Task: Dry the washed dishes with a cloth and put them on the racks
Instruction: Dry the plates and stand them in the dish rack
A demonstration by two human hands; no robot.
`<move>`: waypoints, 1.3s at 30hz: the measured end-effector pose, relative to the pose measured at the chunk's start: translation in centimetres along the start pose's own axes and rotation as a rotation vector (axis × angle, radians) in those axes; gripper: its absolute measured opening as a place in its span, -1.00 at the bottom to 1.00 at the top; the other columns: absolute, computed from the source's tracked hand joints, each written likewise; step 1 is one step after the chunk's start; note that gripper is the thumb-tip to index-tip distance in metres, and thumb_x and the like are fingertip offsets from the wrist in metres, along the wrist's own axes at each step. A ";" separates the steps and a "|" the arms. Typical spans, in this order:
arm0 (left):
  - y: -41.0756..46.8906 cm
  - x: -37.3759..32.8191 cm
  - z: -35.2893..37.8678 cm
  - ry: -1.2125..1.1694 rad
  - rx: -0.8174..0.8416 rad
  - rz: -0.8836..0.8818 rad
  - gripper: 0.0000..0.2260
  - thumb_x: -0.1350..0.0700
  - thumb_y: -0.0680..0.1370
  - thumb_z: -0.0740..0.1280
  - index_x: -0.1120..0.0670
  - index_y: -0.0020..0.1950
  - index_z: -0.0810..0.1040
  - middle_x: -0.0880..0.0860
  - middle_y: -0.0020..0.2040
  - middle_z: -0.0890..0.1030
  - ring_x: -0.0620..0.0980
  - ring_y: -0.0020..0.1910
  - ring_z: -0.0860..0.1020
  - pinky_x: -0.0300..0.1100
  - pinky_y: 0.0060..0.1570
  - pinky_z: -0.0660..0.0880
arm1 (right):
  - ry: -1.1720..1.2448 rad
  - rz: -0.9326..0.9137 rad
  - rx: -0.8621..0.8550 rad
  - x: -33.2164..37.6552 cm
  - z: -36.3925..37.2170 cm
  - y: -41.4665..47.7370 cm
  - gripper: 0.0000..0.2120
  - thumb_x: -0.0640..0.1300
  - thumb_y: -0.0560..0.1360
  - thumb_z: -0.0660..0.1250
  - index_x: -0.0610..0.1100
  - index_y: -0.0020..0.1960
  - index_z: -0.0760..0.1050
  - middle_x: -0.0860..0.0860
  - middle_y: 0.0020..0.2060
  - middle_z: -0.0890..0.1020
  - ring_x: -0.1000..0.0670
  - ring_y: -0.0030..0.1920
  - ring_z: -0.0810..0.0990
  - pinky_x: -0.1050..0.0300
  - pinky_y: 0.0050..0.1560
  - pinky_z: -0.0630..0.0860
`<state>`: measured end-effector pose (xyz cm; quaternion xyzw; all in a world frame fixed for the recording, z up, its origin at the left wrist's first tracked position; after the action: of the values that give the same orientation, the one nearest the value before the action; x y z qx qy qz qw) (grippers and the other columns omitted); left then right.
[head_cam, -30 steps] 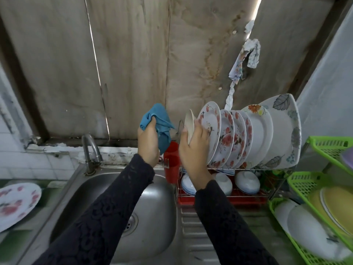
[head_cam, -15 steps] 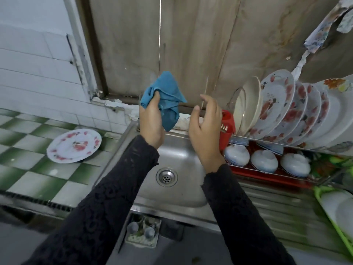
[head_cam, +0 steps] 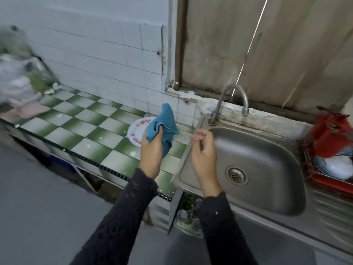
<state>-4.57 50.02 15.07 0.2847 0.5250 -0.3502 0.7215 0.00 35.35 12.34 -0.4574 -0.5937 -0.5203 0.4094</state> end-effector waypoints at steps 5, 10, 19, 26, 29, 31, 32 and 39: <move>1.7 1.9 -6.6 0.024 -0.071 -0.093 -0.82 0.15 0.67 0.19 0.01 0.24 0.49 -0.04 0.09 0.59 -0.22 -0.01 0.57 -0.40 -0.09 0.52 | 0.045 0.227 0.081 -3.3 7.1 -1.1 -0.83 -0.21 0.66 0.24 -0.09 0.24 0.41 0.02 0.06 0.61 0.15 0.07 0.56 0.53 0.00 0.38; 5.2 3.5 -10.8 0.099 -0.109 -0.105 -0.81 0.13 0.69 0.16 -0.15 0.07 0.48 -0.13 -0.04 0.55 -0.23 -0.12 0.52 -0.38 -0.13 0.46 | 0.122 0.523 0.107 -8.6 12.7 -1.0 -0.81 -0.12 0.64 0.23 0.00 0.25 0.41 0.02 0.16 0.60 0.00 0.19 0.57 0.06 0.23 0.50; 16.2 7.3 -14.7 0.189 -0.108 -0.202 -0.84 0.11 0.70 0.14 -0.14 0.11 0.46 -0.05 -0.06 0.51 -0.06 -0.09 0.45 -0.27 -0.16 0.43 | 0.439 0.938 -0.027 -15.4 20.3 5.0 -0.65 -0.18 0.69 0.18 -0.18 0.46 0.34 -0.15 0.36 0.48 -0.14 0.39 0.46 -0.11 0.43 0.40; 22.0 9.3 -16.6 0.167 -0.110 -0.290 -0.84 0.13 0.70 0.13 -0.09 0.05 0.45 -0.06 -0.17 0.47 -0.14 -0.25 0.41 -0.31 -0.26 0.42 | 0.459 1.112 -0.087 -20.1 24.6 7.7 -0.41 0.01 0.64 0.31 -0.12 0.59 0.20 -0.15 0.54 0.28 -0.19 0.50 0.28 -0.14 0.42 0.35; 23.8 10.1 -17.5 0.177 -0.099 -0.324 -0.86 0.12 0.70 0.13 -0.07 0.09 0.45 -0.08 -0.11 0.51 -0.15 -0.20 0.45 -0.30 -0.21 0.44 | 0.421 1.122 -0.049 -20.8 26.1 9.2 -0.52 -0.01 0.65 0.30 -0.10 0.51 0.30 -0.11 0.44 0.43 -0.15 0.36 0.44 -0.10 0.37 0.41; 24.9 10.5 -18.2 0.174 -0.087 -0.349 -0.86 0.10 0.69 0.15 -0.11 0.07 0.46 -0.09 -0.04 0.54 -0.13 -0.10 0.50 -0.27 -0.13 0.47 | 0.391 1.133 -0.103 -21.1 26.8 9.7 -0.66 -0.08 0.65 0.30 -0.12 0.39 0.41 -0.08 0.28 0.55 -0.04 0.06 0.56 0.00 0.10 0.54; 25.9 10.6 -18.5 0.168 -0.078 -0.360 -0.86 0.10 0.69 0.16 -0.12 0.06 0.47 -0.08 -0.02 0.56 -0.11 -0.06 0.52 -0.25 -0.09 0.49 | 0.373 1.140 -0.143 -21.5 27.2 10.1 -0.69 -0.12 0.64 0.31 -0.13 0.37 0.43 -0.07 0.20 0.57 -0.02 -0.03 0.55 0.04 -0.03 0.54; 31.3 11.3 -19.5 0.118 0.142 -0.419 -0.85 0.12 0.69 0.18 -0.04 0.12 0.53 0.12 -0.05 0.55 0.04 -0.11 0.46 -0.12 -0.14 0.41 | 0.290 1.178 -0.314 -23.8 27.9 9.8 -0.79 -0.30 0.62 0.29 -0.27 0.25 0.51 -0.12 0.02 0.61 -0.09 -0.02 0.54 0.00 0.04 0.53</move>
<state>12.02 81.47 -0.01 0.2396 0.5879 -0.5114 0.5792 15.08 60.62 -11.59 -0.6872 -0.0966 -0.3452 0.6318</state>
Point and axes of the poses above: each hand's wrist, its own y-axis towards the middle knuckle, its own z-axis out of the palm, x = y × z, the point moved 5 cm from there along y, towards the middle knuckle
